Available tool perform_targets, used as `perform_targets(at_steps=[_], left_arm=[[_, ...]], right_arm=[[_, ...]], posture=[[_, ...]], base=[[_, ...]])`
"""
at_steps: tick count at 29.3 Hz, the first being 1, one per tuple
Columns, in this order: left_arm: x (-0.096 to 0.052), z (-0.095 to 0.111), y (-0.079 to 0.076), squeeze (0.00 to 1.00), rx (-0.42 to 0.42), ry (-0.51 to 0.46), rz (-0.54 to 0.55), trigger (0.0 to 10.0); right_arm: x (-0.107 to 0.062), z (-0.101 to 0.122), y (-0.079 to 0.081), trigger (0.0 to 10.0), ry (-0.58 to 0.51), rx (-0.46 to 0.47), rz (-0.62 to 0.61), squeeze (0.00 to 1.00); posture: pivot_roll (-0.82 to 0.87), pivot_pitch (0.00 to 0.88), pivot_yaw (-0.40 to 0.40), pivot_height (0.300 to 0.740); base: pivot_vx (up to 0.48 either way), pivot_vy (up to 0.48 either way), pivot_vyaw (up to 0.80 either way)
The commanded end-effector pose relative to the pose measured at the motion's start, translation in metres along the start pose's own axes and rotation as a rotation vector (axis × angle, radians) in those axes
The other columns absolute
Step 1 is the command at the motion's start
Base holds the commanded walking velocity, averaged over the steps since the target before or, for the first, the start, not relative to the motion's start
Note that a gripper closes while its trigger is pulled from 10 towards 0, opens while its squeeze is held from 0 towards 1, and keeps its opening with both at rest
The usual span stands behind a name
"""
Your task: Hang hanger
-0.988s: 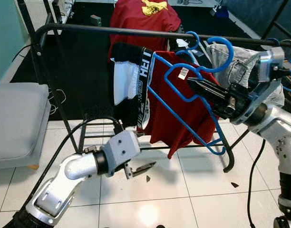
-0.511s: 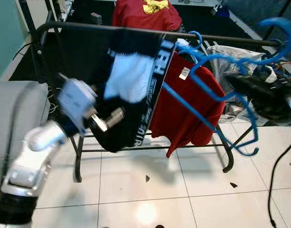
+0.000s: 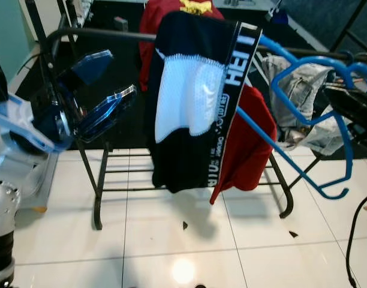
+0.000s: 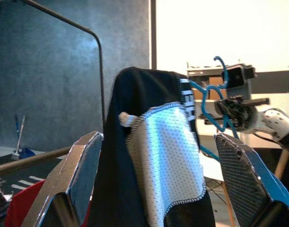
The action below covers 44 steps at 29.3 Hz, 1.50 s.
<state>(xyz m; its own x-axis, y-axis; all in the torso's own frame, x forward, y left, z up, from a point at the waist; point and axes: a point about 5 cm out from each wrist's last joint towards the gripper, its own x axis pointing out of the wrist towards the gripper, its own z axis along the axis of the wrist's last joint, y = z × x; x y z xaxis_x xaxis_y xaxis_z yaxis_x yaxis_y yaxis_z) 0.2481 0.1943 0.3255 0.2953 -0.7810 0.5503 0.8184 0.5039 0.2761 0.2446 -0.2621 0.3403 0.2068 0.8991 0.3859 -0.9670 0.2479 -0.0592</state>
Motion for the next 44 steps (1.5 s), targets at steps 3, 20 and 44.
perform_targets(at_steps=[3,20,44], left_arm=[[-0.001,0.012,0.008,1.00,0.062,0.015,0.000,10.0],[0.036,0.016,0.004,0.00,0.041,0.248,-0.492,10.0],[0.042,-0.025,0.022,0.00,0.152,0.684,-0.517,10.0]], right_arm=[[0.005,-0.007,0.007,10.0,0.063,0.046,0.061,0.00],[0.010,-0.054,0.011,10.0,0.256,0.164,0.145,0.00],[0.020,-0.072,0.012,10.0,0.387,0.119,0.208,0.00]], posture=[[0.05,0.194,-0.087,0.740],[0.07,0.169,-0.060,0.740],[0.08,0.167,-0.042,0.740]], base=[[0.000,0.000,0.00],[0.000,0.000,0.00],[0.000,0.000,0.00]])
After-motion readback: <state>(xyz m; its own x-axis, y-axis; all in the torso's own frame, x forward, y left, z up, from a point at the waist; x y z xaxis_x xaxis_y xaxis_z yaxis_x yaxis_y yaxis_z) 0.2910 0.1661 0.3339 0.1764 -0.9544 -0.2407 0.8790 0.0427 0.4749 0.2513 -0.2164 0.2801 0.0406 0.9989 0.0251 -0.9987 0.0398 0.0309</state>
